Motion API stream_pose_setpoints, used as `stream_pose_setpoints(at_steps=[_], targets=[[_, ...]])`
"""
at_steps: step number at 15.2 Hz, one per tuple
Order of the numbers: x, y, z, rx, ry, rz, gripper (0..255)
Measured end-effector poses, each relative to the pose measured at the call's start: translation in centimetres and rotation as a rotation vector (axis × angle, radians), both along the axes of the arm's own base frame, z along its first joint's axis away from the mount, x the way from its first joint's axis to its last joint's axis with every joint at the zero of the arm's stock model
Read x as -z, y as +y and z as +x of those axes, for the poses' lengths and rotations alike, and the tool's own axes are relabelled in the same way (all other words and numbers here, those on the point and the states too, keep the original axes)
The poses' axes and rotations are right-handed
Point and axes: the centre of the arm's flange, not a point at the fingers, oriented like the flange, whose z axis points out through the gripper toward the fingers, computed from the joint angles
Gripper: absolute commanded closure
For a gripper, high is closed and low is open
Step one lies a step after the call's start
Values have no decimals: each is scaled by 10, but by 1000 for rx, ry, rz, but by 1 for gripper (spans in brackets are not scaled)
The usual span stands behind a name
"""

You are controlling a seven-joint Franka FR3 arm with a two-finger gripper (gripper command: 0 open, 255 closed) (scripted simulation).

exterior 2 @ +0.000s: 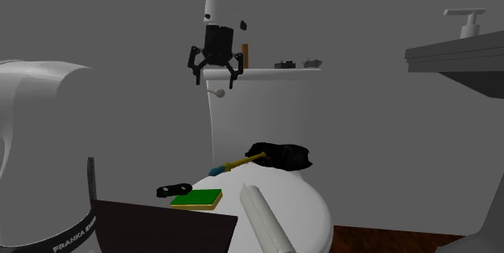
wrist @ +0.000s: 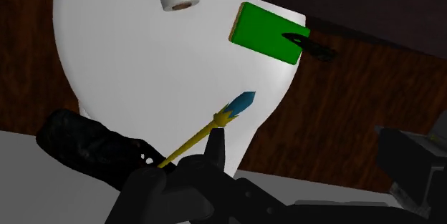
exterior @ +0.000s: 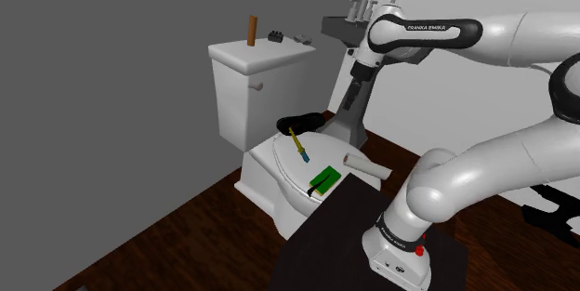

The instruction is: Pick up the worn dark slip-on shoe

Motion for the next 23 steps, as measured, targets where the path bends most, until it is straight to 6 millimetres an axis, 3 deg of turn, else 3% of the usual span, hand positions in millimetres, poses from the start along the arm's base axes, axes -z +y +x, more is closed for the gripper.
stream_pose_setpoints(at_steps=[4, 16, 23], targets=[[30, -41, 23, -102, 1, -4, 0], [120, -136, 109, -406, 7, -19, 0], [170, -183, 176, -587, 10, -27, 0]])
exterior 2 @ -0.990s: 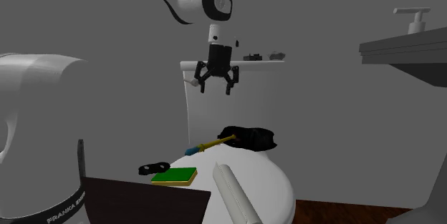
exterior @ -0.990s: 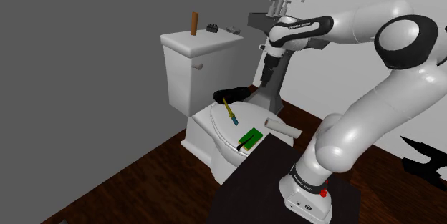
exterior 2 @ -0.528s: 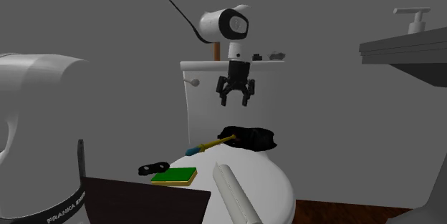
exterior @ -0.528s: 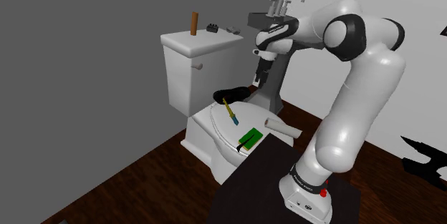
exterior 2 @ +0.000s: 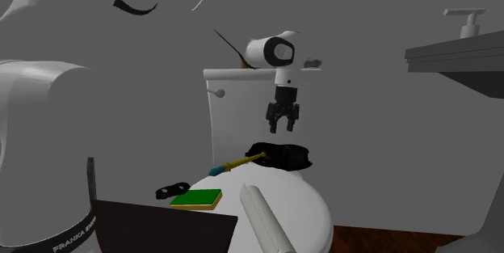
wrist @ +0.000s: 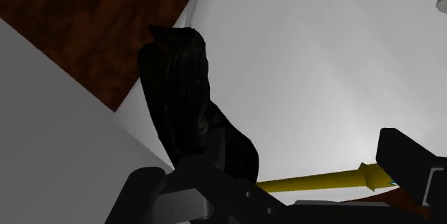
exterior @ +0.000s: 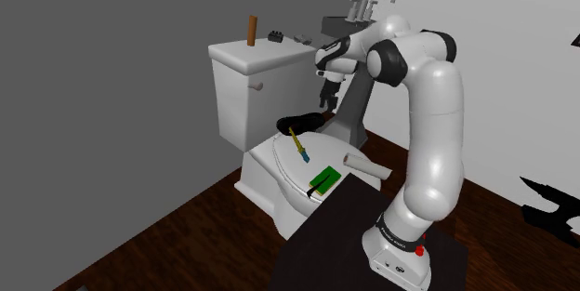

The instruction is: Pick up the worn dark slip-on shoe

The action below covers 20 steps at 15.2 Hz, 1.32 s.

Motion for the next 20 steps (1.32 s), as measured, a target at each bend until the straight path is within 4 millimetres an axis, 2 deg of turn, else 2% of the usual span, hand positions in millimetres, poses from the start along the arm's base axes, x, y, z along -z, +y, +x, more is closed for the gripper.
stream_pose_setpoints(at_steps=[3, 6, 7, 15, 16, 20], targets=[[22, -11, 29, -77, 1, -4, 0], [47, -30, 61, -154, 3, -5, 0], [52, -30, 66, -168, 3, -5, 0], [92, -32, 70, -184, 3, -5, 0], [94, -32, 70, -184, 3, -5, 255], [95, -32, 70, -183, 3, -6, 255]])
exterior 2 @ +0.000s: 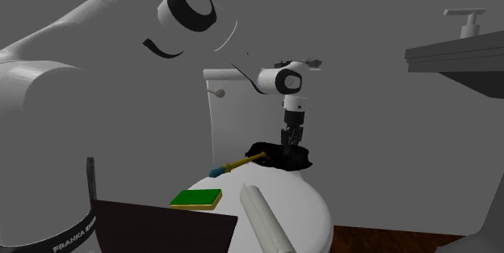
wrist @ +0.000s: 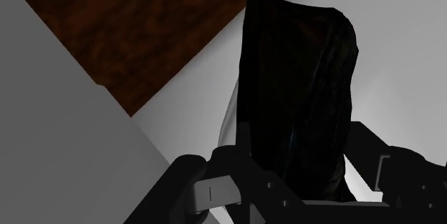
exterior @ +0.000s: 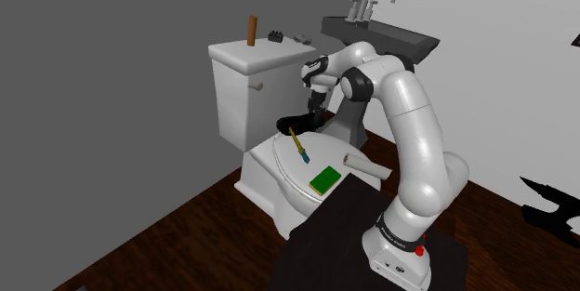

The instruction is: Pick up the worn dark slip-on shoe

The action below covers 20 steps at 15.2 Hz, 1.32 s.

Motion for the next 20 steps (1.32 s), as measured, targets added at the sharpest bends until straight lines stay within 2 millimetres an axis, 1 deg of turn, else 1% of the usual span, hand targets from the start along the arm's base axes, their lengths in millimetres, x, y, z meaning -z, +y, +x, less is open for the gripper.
stream_pose_setpoints(at_steps=[7, 13, 20], targets=[[-2, 0, 0, 0, 1, 1, 255], [-29, 1, -1, 0, 1, 1, 255], [-67, 1, 0, 0, 2, 2, 255]])
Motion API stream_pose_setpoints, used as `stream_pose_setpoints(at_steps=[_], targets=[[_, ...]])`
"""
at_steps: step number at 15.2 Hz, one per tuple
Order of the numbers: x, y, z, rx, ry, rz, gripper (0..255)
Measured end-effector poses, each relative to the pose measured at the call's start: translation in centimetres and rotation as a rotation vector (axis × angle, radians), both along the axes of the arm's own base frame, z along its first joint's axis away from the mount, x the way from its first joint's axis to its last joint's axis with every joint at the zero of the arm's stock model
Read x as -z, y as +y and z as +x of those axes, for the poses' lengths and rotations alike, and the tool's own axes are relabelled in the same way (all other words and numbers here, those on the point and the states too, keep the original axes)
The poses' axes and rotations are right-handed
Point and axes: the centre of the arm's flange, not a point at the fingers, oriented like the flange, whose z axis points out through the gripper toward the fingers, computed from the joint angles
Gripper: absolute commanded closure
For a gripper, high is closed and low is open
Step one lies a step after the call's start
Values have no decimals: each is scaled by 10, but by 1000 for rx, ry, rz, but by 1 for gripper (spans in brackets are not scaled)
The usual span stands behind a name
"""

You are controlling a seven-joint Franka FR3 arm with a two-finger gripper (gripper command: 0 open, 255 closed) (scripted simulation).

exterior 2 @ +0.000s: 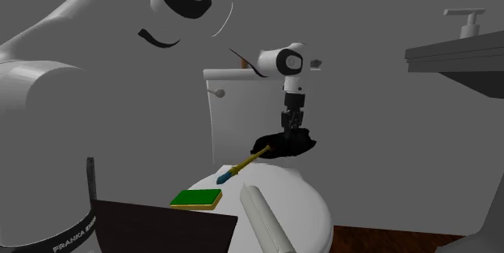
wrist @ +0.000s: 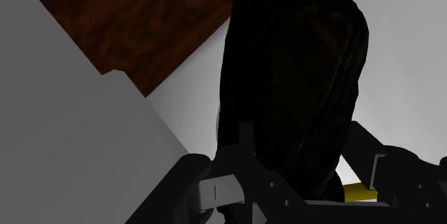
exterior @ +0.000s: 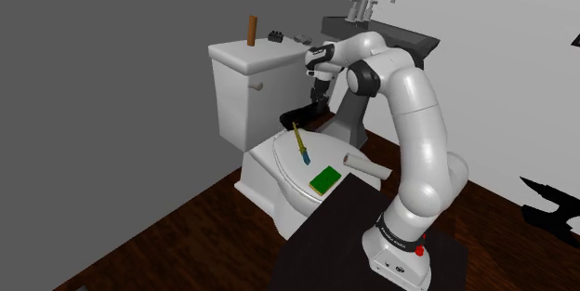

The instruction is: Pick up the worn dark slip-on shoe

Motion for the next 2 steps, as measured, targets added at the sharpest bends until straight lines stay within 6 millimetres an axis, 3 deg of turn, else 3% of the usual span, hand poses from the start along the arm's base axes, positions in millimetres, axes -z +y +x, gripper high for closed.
stream_pose_setpoints(at_steps=[2], targets=[[-9, -1, 0, 0, 0, 0, 255]])
